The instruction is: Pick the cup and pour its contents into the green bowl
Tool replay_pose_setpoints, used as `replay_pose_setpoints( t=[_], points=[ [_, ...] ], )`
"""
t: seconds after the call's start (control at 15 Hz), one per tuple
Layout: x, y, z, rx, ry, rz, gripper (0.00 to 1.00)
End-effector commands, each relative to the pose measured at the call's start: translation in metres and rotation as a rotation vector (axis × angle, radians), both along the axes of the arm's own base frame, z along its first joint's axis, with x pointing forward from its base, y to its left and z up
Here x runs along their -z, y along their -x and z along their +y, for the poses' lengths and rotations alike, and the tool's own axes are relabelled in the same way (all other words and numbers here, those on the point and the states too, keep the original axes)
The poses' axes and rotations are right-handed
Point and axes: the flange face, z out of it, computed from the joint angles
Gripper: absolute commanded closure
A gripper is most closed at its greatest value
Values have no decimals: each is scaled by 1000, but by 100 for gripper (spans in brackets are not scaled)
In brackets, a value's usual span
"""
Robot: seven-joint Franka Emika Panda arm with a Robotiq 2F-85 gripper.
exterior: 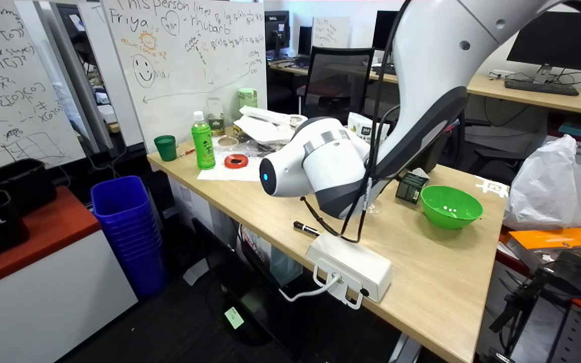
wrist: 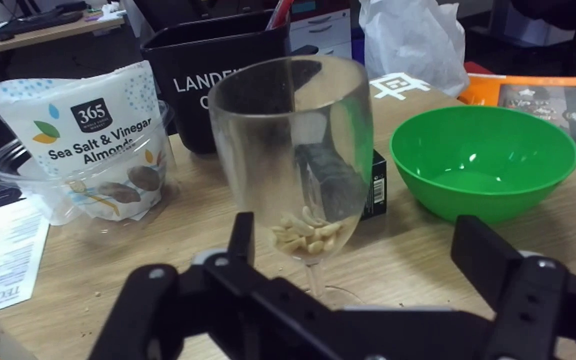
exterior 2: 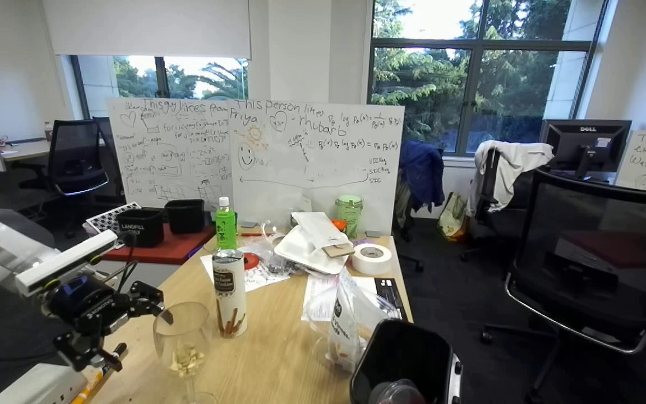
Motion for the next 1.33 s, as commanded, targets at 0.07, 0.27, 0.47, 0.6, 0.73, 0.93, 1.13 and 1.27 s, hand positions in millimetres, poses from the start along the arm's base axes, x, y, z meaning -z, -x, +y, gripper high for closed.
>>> replay_pose_setpoints(
  t=[0.07, 0.27, 0.47, 0.6, 0.73, 0.93, 1.13, 1.27],
  points=[
    [12, -4, -12, -1, 41, 99, 0],
    [16, -10, -16, 1, 47, 122, 0],
    [20, -16, -16, -15, 47, 136, 0],
    [25, -19, -17, -25, 57, 147, 0],
    [29, -22, -18, -33, 73, 157, 0],
    [30, -26, -21, -27, 88, 182, 0],
    [28, -26, -23, -7, 103, 210, 0],
    [27, -27, -24, 15, 98, 231, 0]
  ],
)
